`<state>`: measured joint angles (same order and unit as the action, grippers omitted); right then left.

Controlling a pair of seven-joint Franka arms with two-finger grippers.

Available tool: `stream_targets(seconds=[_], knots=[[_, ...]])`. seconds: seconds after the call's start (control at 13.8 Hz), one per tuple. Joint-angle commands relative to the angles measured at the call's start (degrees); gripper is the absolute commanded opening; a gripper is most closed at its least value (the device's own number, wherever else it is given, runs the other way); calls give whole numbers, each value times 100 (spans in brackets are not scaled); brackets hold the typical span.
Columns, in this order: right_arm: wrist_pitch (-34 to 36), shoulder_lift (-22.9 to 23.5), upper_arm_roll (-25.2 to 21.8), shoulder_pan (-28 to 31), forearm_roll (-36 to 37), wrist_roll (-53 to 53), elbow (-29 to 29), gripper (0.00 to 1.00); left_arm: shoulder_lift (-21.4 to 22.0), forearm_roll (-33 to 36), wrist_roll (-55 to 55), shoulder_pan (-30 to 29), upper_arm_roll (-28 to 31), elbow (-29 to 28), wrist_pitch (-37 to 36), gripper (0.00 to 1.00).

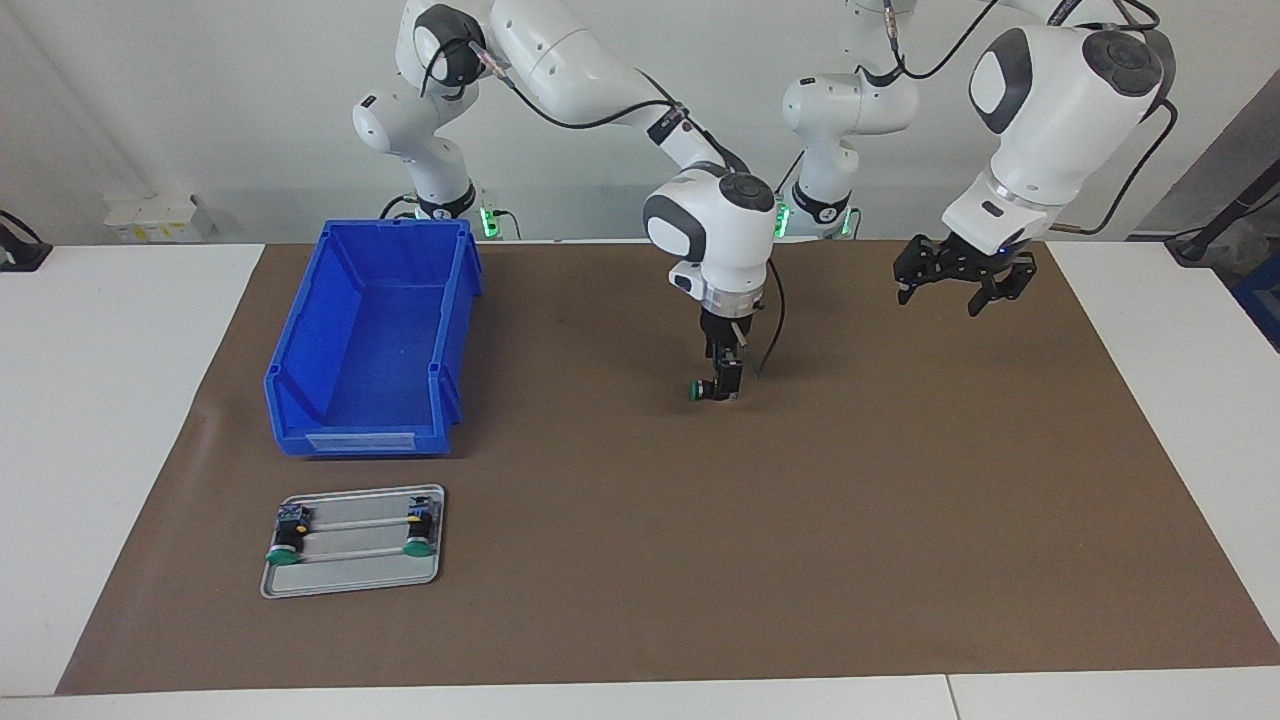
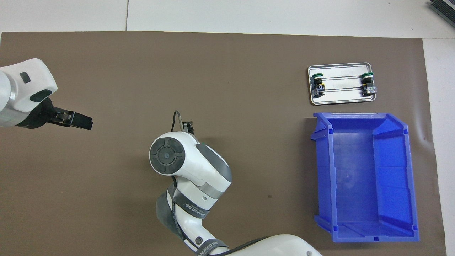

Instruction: Place and press button with both arms

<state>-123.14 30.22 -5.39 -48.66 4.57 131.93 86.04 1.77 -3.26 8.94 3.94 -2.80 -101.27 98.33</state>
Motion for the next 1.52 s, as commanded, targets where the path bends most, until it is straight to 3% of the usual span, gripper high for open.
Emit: stream_targets(seconds=[0.0, 0.36, 0.72, 0.87, 1.23, 1.45], knots=[[394, -1016, 47, 514, 88, -1068, 527, 100, 174, -35, 160, 134, 52, -200, 221, 100], [949, -1615, 47, 1814, -26, -4212, 606, 100, 148, -157, 2204, 160, 34, -253, 468, 100], [1405, -2143, 47, 3255, -413, -7490, 607, 100, -1, -228, 3172, 932, 34, -858, 1441, 100], [1634, -2318, 47, 3730, -413, -8810, 598, 100, -63, -551, 3901, 1152, 34, -1052, 1645, 100], [2503, -2855, 3, 4417, -413, -11264, 484, 100, -98, -615, 4388, 1873, 43, -1720, 2462, 90], [3031, -3127, -15, 4427, -404, -11523, 518, 100, -221, -606, 4458, 2163, 51, -1739, 2717, 92]])
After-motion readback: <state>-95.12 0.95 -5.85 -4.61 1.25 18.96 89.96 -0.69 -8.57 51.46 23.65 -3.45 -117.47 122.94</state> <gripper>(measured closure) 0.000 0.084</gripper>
